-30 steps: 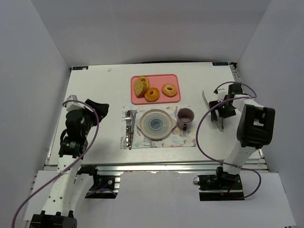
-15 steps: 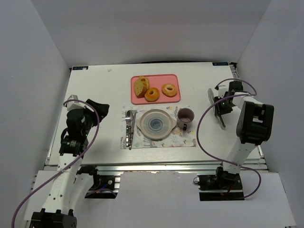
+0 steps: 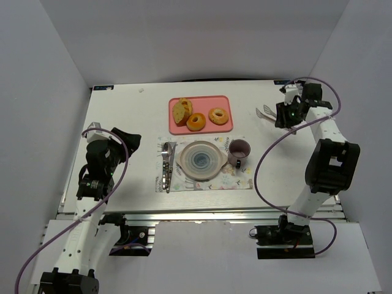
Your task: Place the bread
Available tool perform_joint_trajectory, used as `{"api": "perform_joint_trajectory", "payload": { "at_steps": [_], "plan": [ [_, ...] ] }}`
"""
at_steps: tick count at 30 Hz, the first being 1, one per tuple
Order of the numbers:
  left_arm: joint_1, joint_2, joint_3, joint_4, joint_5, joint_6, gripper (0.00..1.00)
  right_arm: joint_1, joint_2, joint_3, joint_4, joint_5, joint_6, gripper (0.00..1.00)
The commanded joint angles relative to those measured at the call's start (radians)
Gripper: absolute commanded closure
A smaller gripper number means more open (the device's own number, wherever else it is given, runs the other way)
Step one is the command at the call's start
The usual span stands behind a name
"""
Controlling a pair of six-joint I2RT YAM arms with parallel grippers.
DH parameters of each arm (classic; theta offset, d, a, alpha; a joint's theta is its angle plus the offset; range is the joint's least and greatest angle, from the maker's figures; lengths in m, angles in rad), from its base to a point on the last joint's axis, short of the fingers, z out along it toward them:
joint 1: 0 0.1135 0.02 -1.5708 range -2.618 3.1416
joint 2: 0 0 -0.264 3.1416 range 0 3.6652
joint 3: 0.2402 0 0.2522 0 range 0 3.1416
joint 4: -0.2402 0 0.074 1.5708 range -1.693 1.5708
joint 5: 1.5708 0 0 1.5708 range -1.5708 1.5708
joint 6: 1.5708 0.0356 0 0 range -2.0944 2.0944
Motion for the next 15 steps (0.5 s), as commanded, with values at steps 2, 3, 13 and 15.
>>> {"api": "perform_joint_trajectory", "payload": {
  "at_steps": [2, 3, 13, 15],
  "plan": [
    [0.001, -0.006, 0.042, -0.011, -0.009, 0.011, 0.16, 0.061, 0.003, 0.14, -0.067, -0.07, -0.002, 0.52],
    [0.001, -0.008, 0.044, -0.015, -0.009, 0.011, 0.16, 0.071, 0.008, 0.156, -0.069, -0.07, -0.002, 0.52],
    [-0.001, -0.035, 0.071, -0.078, -0.05, 0.011, 0.16, 0.314, 0.129, 0.338, -0.106, -0.076, -0.023, 0.52],
    [0.001, -0.043, 0.076, -0.092, -0.056, 0.009, 0.16, 0.341, 0.165, 0.367, -0.106, -0.076, -0.026, 0.52]
  ]
}}
